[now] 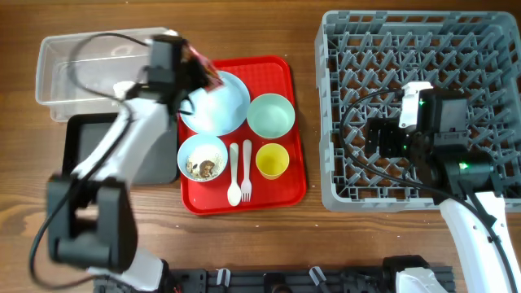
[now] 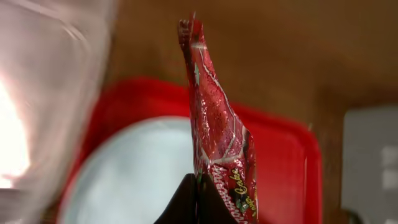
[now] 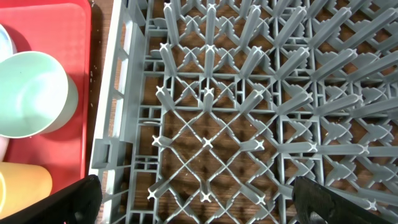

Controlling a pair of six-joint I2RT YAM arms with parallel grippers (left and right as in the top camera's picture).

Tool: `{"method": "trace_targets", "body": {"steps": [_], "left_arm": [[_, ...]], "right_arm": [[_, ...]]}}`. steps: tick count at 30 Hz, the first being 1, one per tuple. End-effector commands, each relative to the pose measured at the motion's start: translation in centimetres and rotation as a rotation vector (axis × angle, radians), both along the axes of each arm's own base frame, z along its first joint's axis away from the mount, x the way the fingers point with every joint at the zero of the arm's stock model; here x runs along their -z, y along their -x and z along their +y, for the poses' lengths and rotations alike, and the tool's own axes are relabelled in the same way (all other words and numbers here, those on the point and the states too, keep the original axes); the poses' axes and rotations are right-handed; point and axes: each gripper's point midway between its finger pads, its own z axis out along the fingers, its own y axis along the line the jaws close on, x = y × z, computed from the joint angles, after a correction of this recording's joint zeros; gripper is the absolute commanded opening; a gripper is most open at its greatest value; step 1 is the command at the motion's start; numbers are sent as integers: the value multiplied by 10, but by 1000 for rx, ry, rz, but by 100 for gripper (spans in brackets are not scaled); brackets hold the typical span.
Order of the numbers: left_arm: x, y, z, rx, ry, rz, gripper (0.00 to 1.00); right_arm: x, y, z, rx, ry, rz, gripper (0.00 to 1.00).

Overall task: Sort waste into correct bins and load items into the dishwasher rack
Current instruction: 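Drop the tissue and wrapper into the clear plastic bin with left gripper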

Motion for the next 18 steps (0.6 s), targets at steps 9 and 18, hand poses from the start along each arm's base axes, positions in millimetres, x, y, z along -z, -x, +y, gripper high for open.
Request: {"method": "trace_targets", "body": {"steps": [9, 18], "left_arm": [[-25, -3, 151, -358, -101, -69, 56], [2, 69, 25, 31, -57, 230, 53]], "right_arm": [[-7, -4, 5, -16, -16, -14, 100], [-7, -4, 5, -16, -16, -15, 100]]}}
